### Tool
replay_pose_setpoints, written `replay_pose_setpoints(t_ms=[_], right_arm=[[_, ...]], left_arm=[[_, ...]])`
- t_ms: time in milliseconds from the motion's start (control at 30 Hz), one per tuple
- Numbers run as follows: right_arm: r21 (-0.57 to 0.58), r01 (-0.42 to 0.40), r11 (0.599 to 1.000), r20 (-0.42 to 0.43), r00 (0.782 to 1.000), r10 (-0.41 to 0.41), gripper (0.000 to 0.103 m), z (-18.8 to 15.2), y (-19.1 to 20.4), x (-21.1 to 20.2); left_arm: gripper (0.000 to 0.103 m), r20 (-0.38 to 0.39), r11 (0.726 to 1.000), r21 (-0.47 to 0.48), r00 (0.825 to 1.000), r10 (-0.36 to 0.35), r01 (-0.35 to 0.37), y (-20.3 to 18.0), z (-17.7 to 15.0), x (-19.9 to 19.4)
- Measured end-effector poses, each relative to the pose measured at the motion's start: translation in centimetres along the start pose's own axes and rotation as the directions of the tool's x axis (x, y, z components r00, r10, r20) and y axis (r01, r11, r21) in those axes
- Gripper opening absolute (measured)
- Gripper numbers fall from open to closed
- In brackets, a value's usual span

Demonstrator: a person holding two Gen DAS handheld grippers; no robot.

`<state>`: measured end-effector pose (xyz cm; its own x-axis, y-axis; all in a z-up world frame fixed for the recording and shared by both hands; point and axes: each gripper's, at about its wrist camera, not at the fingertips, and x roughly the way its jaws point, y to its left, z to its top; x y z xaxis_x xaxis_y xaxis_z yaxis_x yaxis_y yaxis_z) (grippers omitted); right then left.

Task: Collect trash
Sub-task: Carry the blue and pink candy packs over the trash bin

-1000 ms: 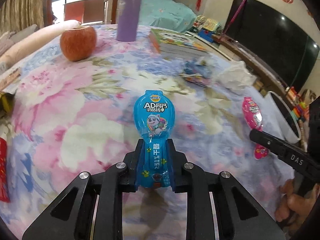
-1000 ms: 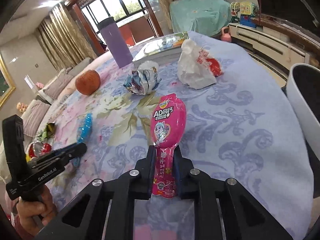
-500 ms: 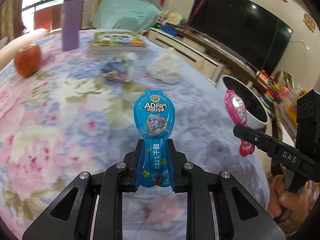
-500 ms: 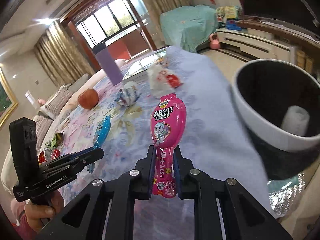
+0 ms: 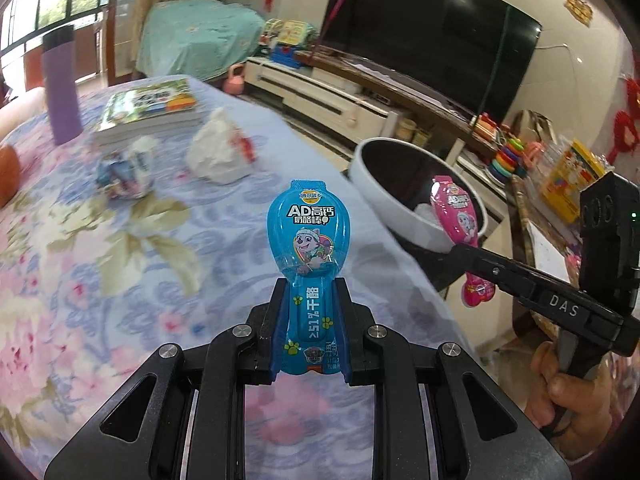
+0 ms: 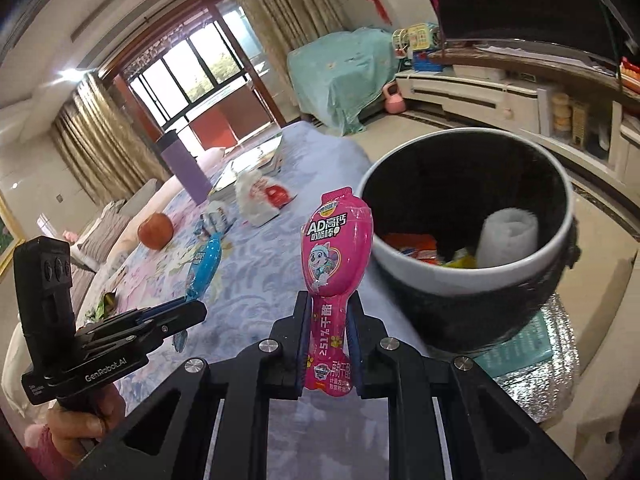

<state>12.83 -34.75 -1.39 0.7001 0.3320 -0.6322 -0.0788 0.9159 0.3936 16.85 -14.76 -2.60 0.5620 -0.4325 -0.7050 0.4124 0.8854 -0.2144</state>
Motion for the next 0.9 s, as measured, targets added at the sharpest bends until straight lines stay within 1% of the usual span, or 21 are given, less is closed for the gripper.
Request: replay_pose_setpoints(t_ms=[400, 667, 900], right_arm=[[0.055, 0.027, 0.998, 0.037, 0.999, -0.030, 0.017, 0.9, -4.1, -2.1], [0.067, 0.038, 0.997, 0.046, 0.998, -0.041, 0.017, 2.1, -6.3, -2.8], [0.063, 0.050, 0.997, 0.054, 0.997, -0.054, 0.017, 3.3, -7.2, -2.8]], left_arm=[[0.019, -0.003, 0.995, 0.090, 0.999, -0.047, 0.047, -5.4, 2.4, 1.8], [0.019, -0.011, 0.989, 0.134, 0.998, -0.058, 0.059, -7.7, 4.0, 3.1], [0.019, -0.017, 0.985, 0.157, 0.997, -0.070, 0.071, -8.9, 5.3, 4.2]])
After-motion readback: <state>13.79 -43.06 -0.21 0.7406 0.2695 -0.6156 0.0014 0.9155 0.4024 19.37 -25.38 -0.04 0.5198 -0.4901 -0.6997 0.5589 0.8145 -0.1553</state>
